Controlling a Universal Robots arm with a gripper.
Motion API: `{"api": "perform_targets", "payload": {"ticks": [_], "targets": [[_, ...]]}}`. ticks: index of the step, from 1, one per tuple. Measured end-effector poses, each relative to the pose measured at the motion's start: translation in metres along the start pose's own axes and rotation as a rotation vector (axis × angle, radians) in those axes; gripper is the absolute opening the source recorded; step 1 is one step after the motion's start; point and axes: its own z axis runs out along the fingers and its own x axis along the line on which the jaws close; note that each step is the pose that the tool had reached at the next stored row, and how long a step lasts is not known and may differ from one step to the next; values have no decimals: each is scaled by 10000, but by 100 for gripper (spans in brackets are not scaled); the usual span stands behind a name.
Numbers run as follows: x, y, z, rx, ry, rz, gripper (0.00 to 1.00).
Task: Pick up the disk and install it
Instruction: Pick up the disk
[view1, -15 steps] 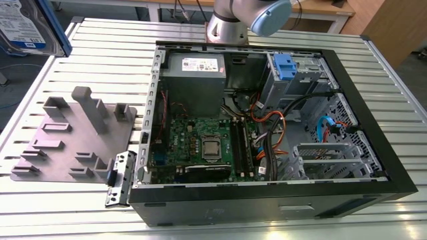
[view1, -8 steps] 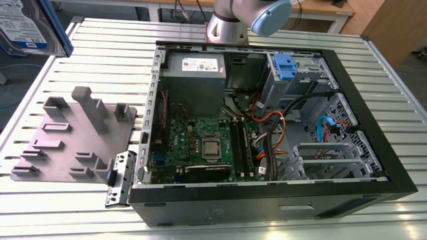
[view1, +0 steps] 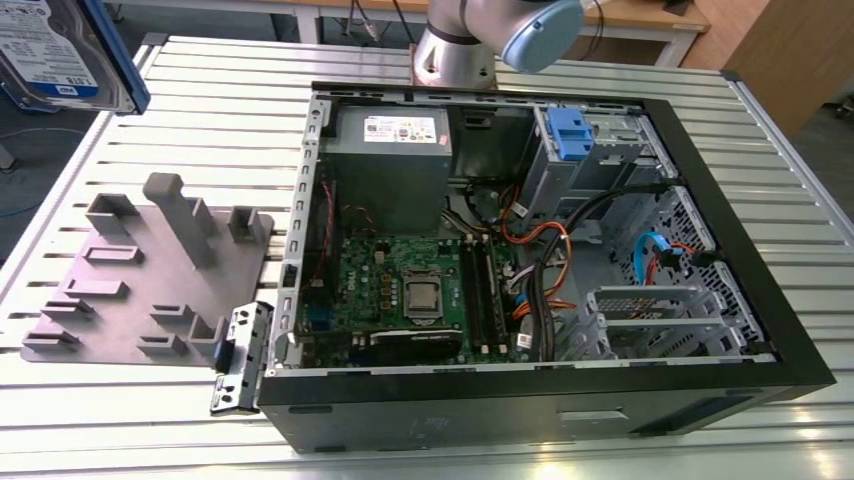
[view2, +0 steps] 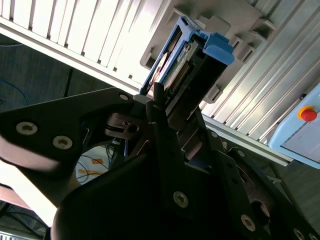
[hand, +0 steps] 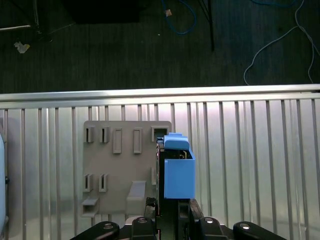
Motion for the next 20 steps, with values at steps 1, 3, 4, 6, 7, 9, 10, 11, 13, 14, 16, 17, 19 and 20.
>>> {"api": "perform_targets", "payload": {"ticks": [1, 3, 4, 6, 7, 9, 10, 11, 13, 14, 16, 17, 19, 20], "targets": [[-1, -8, 0, 0, 0, 0, 35], [-1, -22, 0, 1, 0, 0, 35], [-2, -29, -1, 1, 0, 0, 35], [-3, -40, -1, 0, 0, 1, 35], [-3, -44, -1, 0, 0, 0, 35], [-3, -45, -1, 0, 0, 1, 35], [-3, -46, -1, 0, 0, 0, 35], [-3, -48, -1, 0, 0, 1, 35], [-3, -51, -1, 1, -1, 0, 35], [-3, -54, -2, 0, 0, 0, 35], [-3, -56, -1, 1, 0, 0, 35], [-3, -57, -1, 1, 0, 1, 35], [-3, -60, -2, 0, 0, 0, 35], [-3, -62, -2, 0, 0, 0, 35]]}}
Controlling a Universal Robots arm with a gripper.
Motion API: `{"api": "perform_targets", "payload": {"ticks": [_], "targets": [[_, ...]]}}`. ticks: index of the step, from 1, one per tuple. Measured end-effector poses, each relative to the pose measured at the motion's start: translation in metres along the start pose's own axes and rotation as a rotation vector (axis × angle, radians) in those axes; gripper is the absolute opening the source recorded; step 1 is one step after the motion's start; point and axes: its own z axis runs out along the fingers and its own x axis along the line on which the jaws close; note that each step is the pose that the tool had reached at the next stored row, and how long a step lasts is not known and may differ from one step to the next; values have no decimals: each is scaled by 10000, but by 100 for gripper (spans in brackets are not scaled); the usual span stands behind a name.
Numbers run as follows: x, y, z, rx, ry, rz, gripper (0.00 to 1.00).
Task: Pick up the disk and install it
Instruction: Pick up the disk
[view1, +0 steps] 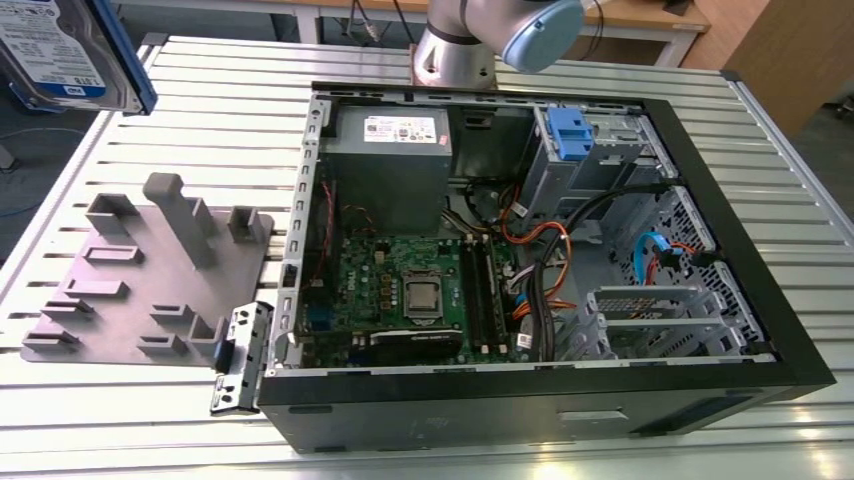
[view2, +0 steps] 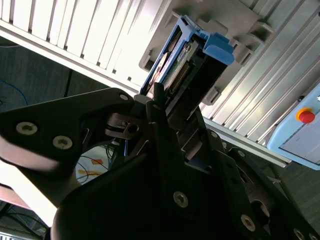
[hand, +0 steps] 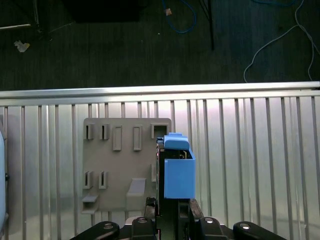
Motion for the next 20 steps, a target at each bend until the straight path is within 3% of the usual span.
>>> {"api": "perform_targets", "payload": {"ticks": [20], "targets": [[-8, -145, -4, 0, -1, 0, 35]]}}
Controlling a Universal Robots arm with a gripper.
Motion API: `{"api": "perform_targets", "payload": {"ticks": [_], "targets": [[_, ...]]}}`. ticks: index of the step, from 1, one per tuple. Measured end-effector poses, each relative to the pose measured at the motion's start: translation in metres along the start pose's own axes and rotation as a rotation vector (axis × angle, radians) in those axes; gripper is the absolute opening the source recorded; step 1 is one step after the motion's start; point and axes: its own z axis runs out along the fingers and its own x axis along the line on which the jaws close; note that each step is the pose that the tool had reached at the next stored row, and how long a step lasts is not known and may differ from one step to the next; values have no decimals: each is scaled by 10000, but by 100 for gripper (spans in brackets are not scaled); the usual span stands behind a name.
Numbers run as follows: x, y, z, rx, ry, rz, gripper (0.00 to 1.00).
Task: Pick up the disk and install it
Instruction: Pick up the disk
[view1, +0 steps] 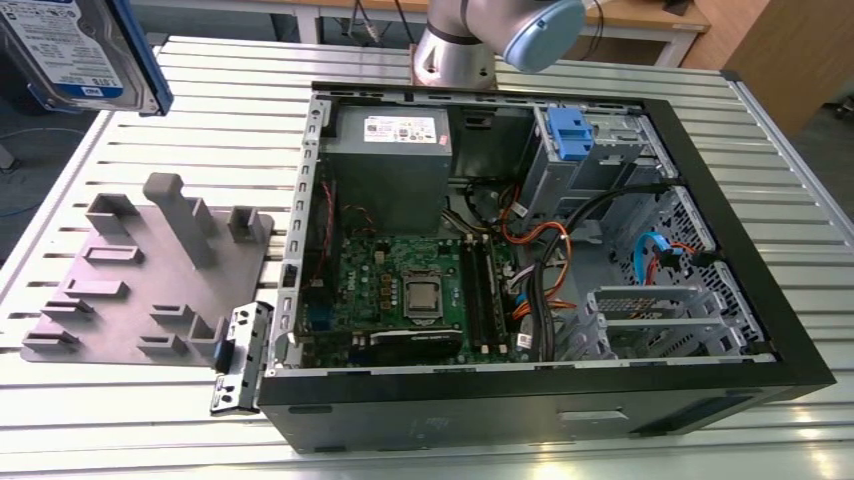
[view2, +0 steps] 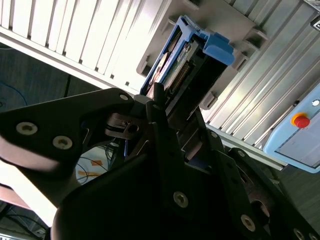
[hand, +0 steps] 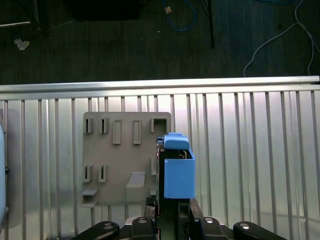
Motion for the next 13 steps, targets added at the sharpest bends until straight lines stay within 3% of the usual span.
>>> {"api": "perform_targets", "payload": {"ticks": [13], "targets": [[-2, -37, -1, 0, 0, 0, 35]]}}
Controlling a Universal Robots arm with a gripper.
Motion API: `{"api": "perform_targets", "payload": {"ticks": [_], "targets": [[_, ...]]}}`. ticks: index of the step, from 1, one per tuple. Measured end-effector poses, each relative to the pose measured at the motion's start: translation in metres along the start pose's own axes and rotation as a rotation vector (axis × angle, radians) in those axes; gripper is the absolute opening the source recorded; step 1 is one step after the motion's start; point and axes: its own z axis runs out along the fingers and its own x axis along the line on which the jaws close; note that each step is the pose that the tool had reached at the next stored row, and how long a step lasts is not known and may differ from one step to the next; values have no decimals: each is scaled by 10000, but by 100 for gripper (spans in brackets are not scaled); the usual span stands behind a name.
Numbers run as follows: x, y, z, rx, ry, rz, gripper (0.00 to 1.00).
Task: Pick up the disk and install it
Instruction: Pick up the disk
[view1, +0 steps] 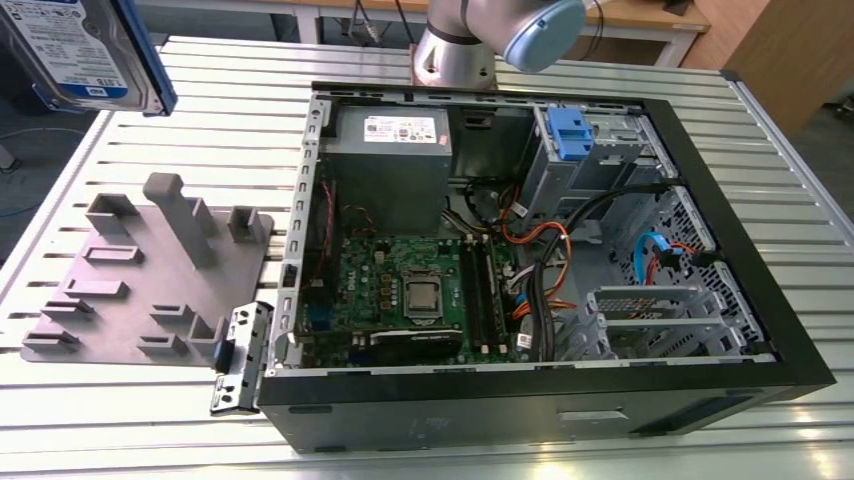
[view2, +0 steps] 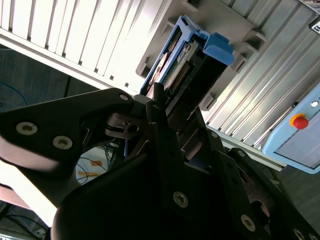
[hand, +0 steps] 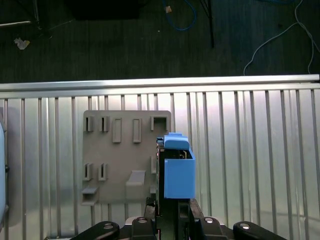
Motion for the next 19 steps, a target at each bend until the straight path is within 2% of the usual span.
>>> {"api": "perform_targets", "payload": {"ticks": [11, 19], "targets": [[-2, -17, -2, -2, 1, -1, 35], [-10, -119, -4, -1, 1, 0, 35]]}}
